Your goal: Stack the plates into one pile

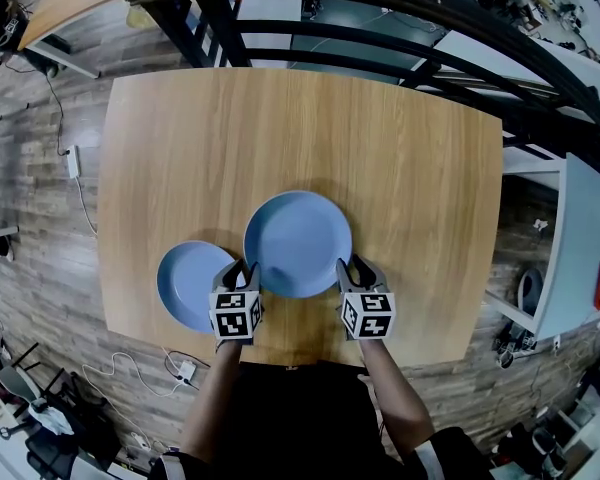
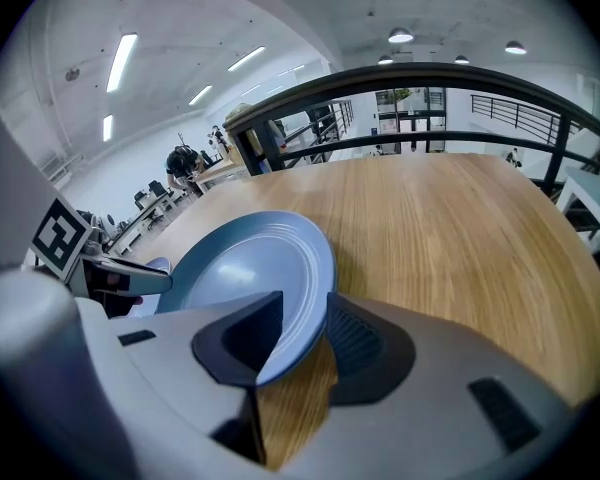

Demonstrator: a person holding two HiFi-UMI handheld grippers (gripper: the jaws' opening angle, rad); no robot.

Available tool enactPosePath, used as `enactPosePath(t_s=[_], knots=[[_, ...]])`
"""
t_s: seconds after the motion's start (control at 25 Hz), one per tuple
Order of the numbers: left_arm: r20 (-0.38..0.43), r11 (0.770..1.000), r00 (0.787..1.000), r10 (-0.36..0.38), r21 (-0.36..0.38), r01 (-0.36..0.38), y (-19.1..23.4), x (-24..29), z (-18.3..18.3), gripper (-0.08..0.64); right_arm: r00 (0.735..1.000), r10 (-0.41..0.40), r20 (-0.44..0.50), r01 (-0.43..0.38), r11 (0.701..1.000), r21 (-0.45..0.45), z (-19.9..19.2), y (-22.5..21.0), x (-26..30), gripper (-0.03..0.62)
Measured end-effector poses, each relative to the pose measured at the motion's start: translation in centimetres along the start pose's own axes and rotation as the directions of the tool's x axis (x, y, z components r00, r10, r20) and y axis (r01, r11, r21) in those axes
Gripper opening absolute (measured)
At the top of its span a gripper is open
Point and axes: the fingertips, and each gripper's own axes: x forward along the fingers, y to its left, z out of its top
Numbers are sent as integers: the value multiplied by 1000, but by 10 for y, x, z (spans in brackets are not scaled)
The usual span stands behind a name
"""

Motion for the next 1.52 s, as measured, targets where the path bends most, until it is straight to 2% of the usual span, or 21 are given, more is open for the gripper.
enactPosePath(t_s=[0.4,0.56,0.8,1.0,1.28,1.52], knots=[[58,1000,998,20,19,-22,5,-31,3,144,995,34,92,-31,999,-25,12,19,-12,149],[101,999,995,10,41,-14,12,-42,5,101,991,34,133,-31,999,-24,16,34,-20,137],[132,996,990,-47,80,37,25,-58,4,48,983,20,181,-23,1000,11,14,63,-34,65],[144,989,985,-98,125,80,47,-83,7,29,977,-6,213,-10,997,77,9,101,-39,46],[174,980,974,-143,160,115,86,-122,14,23,970,-12,244,-6,997,72,11,166,-46,43],[187,980,971,-152,156,124,135,-144,7,23,968,-13,252,-2,998,58,4,221,-40,41]])
